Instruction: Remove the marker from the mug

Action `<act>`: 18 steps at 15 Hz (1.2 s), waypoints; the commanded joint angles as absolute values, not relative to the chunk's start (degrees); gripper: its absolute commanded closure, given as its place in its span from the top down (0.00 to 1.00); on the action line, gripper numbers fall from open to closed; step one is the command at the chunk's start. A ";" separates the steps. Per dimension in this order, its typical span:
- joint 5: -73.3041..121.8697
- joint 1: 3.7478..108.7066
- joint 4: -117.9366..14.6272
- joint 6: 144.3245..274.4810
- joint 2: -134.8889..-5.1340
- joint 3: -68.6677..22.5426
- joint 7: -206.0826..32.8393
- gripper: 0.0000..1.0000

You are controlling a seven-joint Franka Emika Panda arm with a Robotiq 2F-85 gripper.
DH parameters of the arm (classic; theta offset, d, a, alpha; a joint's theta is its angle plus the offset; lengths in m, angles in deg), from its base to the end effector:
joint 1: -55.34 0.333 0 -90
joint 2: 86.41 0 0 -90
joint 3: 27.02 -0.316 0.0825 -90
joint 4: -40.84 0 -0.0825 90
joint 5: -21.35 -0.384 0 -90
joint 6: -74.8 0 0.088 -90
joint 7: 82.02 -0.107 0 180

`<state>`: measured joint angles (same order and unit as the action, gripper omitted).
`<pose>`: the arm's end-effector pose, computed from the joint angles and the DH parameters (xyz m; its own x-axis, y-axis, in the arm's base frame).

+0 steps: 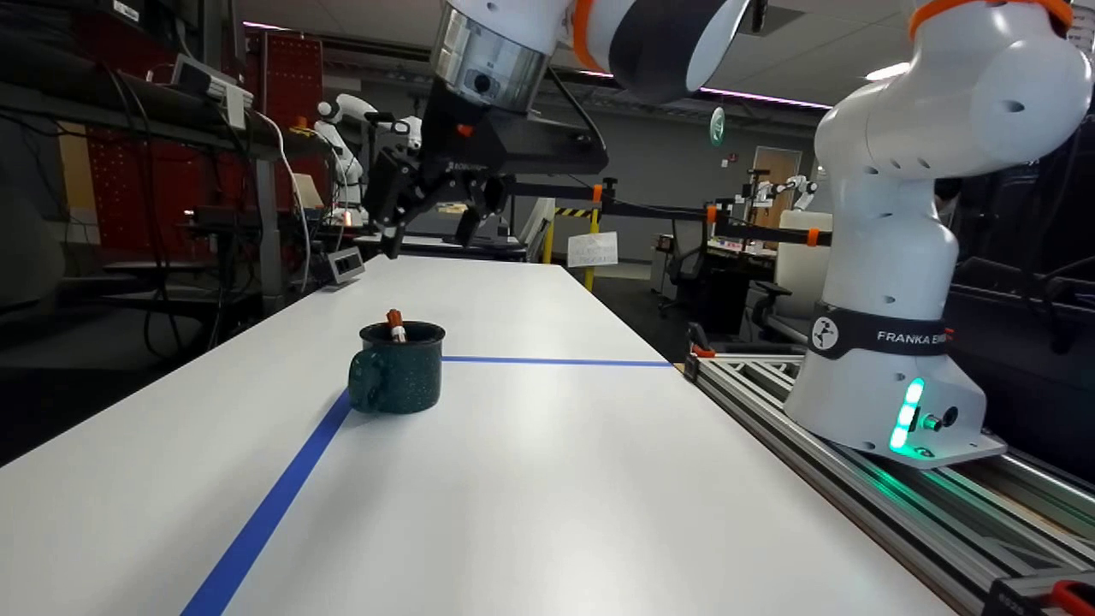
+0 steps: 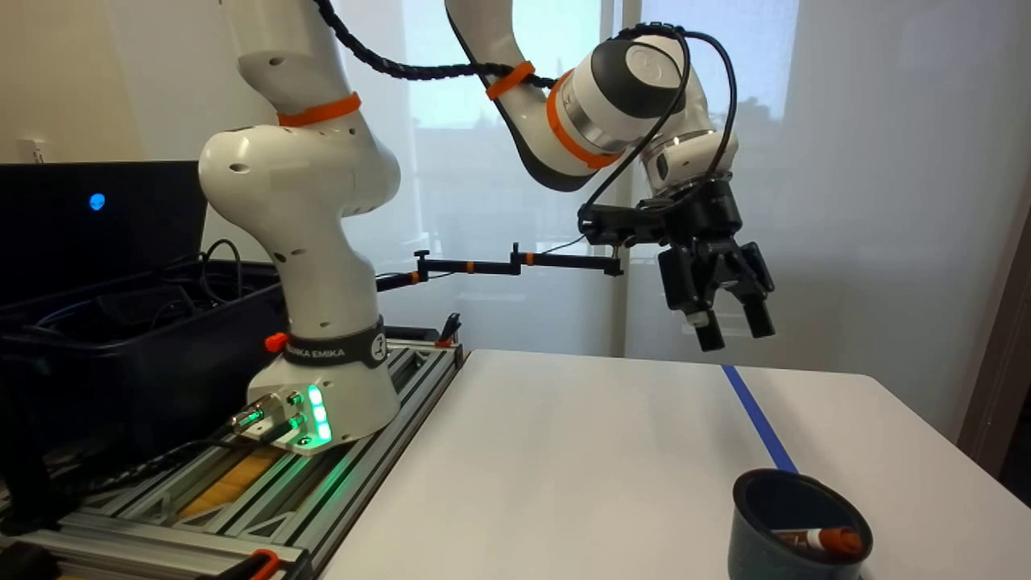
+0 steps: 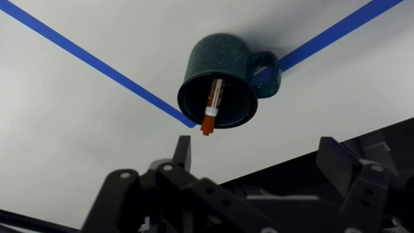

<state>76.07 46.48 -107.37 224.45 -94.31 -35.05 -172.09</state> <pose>0.4443 0.0105 0.3164 0.6190 -0.5782 0.5316 -0.7179 -0.6910 0.0843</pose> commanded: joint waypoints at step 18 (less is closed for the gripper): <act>100.59 37.87 -104.37 235.86 -84.46 -31.21 -212.87 1.00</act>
<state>98.63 38.83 -106.59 232.45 -86.55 -32.16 -214.15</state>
